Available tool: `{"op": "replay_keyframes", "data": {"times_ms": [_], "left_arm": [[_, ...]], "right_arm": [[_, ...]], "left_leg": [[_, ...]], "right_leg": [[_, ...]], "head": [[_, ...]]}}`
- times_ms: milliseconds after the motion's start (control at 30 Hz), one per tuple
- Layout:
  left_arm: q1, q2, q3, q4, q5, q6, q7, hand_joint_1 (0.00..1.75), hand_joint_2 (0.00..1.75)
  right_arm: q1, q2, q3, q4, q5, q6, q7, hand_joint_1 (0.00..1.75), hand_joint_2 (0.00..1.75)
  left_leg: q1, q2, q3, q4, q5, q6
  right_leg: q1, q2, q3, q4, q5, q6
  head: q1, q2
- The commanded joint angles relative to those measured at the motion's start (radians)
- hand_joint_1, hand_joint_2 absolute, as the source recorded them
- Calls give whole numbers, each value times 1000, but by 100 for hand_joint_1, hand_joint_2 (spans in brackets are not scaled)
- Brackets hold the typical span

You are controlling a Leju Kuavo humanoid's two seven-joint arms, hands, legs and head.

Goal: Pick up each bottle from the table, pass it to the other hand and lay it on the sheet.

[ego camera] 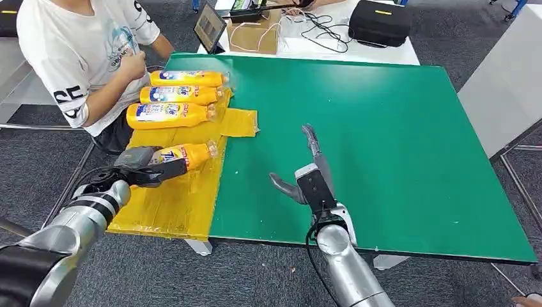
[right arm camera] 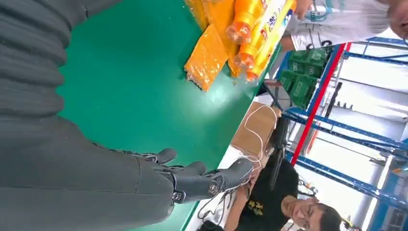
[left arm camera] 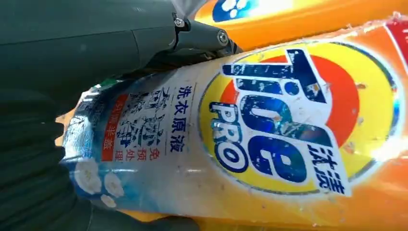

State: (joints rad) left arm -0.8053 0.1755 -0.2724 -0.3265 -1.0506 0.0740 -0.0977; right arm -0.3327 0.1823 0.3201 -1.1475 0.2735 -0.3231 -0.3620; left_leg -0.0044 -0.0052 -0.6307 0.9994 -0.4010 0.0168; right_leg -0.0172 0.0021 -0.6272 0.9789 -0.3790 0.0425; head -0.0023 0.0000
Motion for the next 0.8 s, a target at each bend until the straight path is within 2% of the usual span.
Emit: {"op": "replay_keyframes", "data": {"times_ms": [33, 400, 467, 500, 800], "left_arm": [[-14, -1, -50, 86, -12, -40, 1, 0, 175], [-9, -5, -13, 77, -8, 34, 6, 0, 175], [-12, -14, 35, 74, 18, 71, -13, 0, 175], [0, -22, 94, 52, 74, 131, -60, 0, 175], [0, -22, 94, 52, 74, 131, -60, 0, 175]], "right_arm": [[-67, -13, 8, 92, 4, 22, -8, 0, 175], [-66, -13, 1, 93, 3, 13, -13, 0, 175], [-60, -10, -6, 78, -6, 0, -23, 0, 175], [-61, -11, -4, 82, 0, -7, -20, 0, 175], [-61, -11, -4, 82, 0, -7, -20, 0, 175]], "left_leg": [[1, 2, 5, 0, -2, -1], [1, 2, 5, 0, -2, -1], [1, 2, 5, 0, -2, -1], [1, 1, 4, 0, -1, -1], [1, 0, 4, 0, -2, -1]], "right_leg": [[1, 2, 5, -1, -2, -2], [1, 1, 5, -1, -2, -1], [1, 1, 5, -1, -2, -1], [1, 1, 3, 0, -1, -1], [1, 0, 4, 0, -2, -1]], "head": [[0, 0], [0, 0], [0, 0], [0, 0], [0, 0]]}}
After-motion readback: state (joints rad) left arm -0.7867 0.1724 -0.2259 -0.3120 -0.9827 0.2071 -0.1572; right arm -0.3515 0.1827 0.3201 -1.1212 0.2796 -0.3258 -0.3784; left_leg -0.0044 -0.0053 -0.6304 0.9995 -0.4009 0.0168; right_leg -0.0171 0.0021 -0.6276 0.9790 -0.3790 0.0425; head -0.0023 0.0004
